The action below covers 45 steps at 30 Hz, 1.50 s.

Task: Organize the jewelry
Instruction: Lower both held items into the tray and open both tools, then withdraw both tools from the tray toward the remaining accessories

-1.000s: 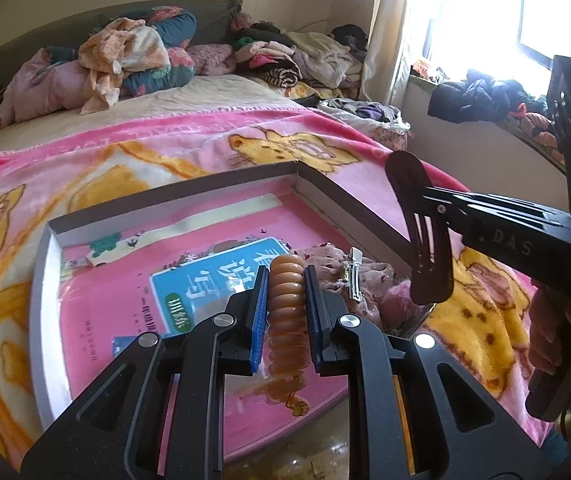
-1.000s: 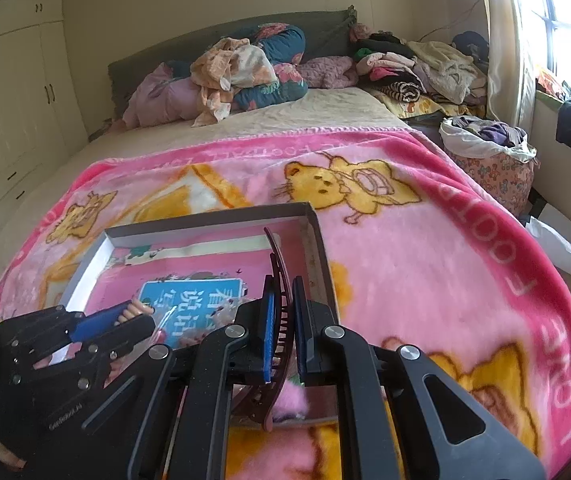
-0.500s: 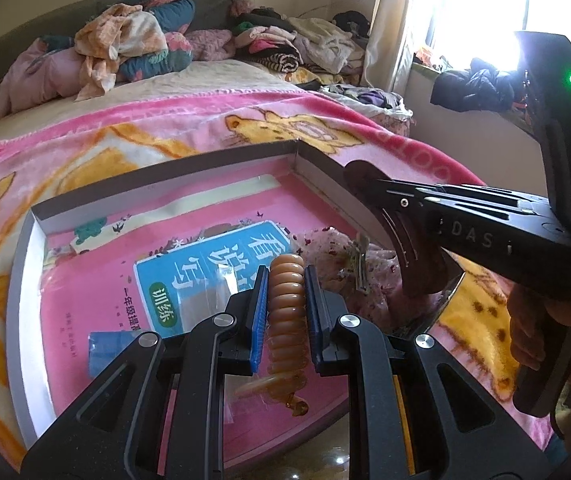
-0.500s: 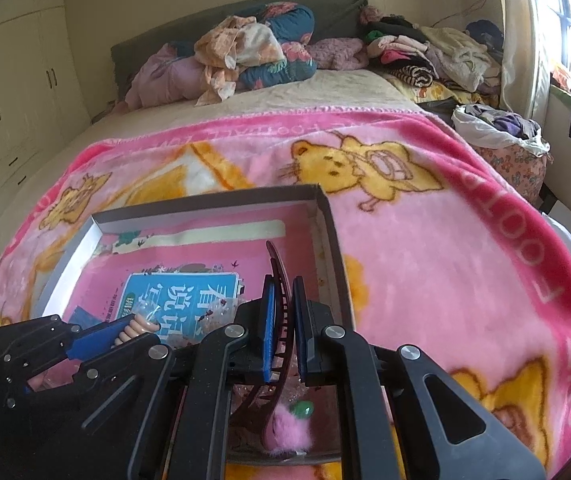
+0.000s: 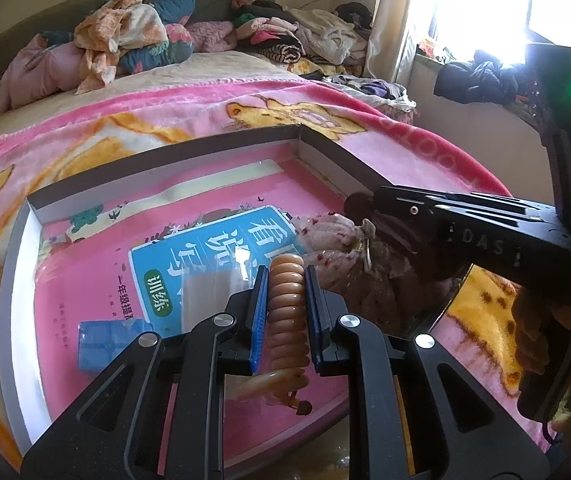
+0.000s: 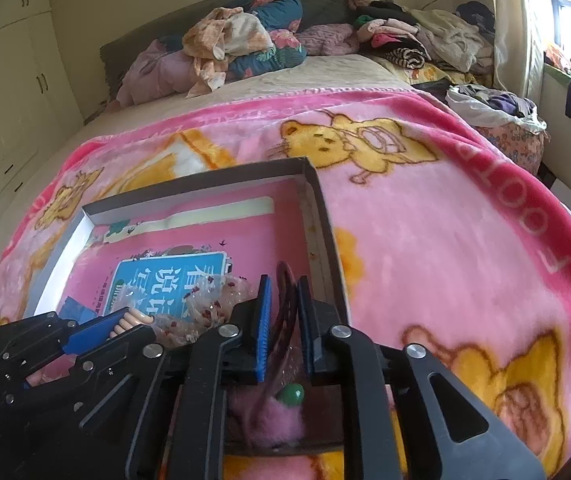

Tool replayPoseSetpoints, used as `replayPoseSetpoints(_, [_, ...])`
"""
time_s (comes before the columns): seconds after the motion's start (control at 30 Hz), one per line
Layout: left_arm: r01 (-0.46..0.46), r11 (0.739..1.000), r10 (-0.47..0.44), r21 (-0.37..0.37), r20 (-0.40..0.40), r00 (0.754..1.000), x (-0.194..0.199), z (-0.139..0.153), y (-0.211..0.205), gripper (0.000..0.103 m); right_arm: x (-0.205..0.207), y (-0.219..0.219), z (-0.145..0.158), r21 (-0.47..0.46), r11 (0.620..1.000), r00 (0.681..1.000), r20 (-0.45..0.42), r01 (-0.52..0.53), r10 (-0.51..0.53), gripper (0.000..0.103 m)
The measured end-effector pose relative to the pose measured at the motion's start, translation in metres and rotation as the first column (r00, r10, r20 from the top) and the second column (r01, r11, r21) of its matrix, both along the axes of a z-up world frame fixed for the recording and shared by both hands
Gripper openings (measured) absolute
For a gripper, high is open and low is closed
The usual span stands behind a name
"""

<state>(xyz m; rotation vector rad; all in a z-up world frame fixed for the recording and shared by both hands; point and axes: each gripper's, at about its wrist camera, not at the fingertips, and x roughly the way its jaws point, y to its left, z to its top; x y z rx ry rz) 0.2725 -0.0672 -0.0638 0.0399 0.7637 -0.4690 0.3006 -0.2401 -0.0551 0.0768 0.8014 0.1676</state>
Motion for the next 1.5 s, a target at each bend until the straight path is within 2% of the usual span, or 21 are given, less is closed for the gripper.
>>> replayPoseSetpoints(0.2, [-0.002,1.000,0.002,0.002,0.004,1.000,-0.001,0.000,0.000,0.012,-0.013,-0.009,0.003,0.018,1.000,1.000,0.007,0.018,-0.018,0.029])
replayPoseSetpoints(0.27, [-0.006,1.000,0.006,0.002,0.007,1.000,-0.003,0.001,0.001,0.017,-0.017,-0.010,0.005,0.015,1.000,1.000,0.013,0.019,-0.019,0.031])
replayPoseSetpoints(0.33, [-0.009,1.000,0.009,-0.002,0.009,1.000,-0.004,0.002,0.002,0.025,-0.021,-0.010,0.007,0.015,1.000,1.000,0.018,0.021,-0.021,0.033])
replayPoseSetpoints(0.4, [-0.012,1.000,0.012,-0.001,0.013,1.000,-0.007,0.004,0.004,0.028,-0.026,-0.010,0.009,0.014,1.000,0.999,0.024,0.021,-0.021,0.037])
replayPoseSetpoints(0.53, [-0.024,0.999,0.024,-0.024,0.023,0.999,-0.013,0.010,0.011,0.044,-0.036,-0.011,0.014,0.008,1.000,0.999,0.041,0.026,-0.026,0.043])
replayPoseSetpoints(0.67, [-0.040,0.999,0.041,-0.025,0.049,0.998,-0.021,0.019,0.018,0.052,-0.046,-0.014,0.019,0.015,0.999,0.998,0.058,0.037,-0.038,0.048])
replayPoseSetpoints(0.73, [-0.047,0.998,0.049,-0.037,0.057,0.997,-0.026,0.023,0.022,0.061,-0.052,-0.015,0.022,0.021,0.999,0.997,0.066,0.041,-0.042,0.052])
replayPoseSetpoints(0.87, [-0.068,0.997,0.071,-0.043,0.084,0.994,-0.038,0.032,0.028,0.069,-0.063,-0.015,0.028,0.023,0.999,0.996,0.080,0.043,-0.045,0.052])
replayPoseSetpoints(0.93, [-0.076,0.996,0.080,-0.052,0.090,0.993,-0.043,0.035,0.032,0.081,-0.071,-0.015,0.032,0.025,0.999,0.995,0.088,0.046,-0.048,0.057])
replayPoseSetpoints(1.0, [-0.088,0.994,0.093,-0.060,0.099,0.991,-0.048,0.040,0.036,0.084,-0.078,-0.016,0.034,0.028,0.998,0.994,0.097,0.051,-0.053,0.062])
replayPoseSetpoints(1.2, [-0.104,0.990,0.114,-0.095,0.113,0.987,-0.059,0.050,0.045,0.091,-0.096,-0.019,0.042,0.039,0.998,0.992,0.113,0.057,-0.061,0.064])
replayPoseSetpoints(1.5, [-0.116,0.987,0.131,-0.106,0.146,0.981,-0.083,0.058,0.057,0.091,-0.125,-0.015,0.053,0.050,0.998,0.988,0.144,0.041,-0.048,0.065])
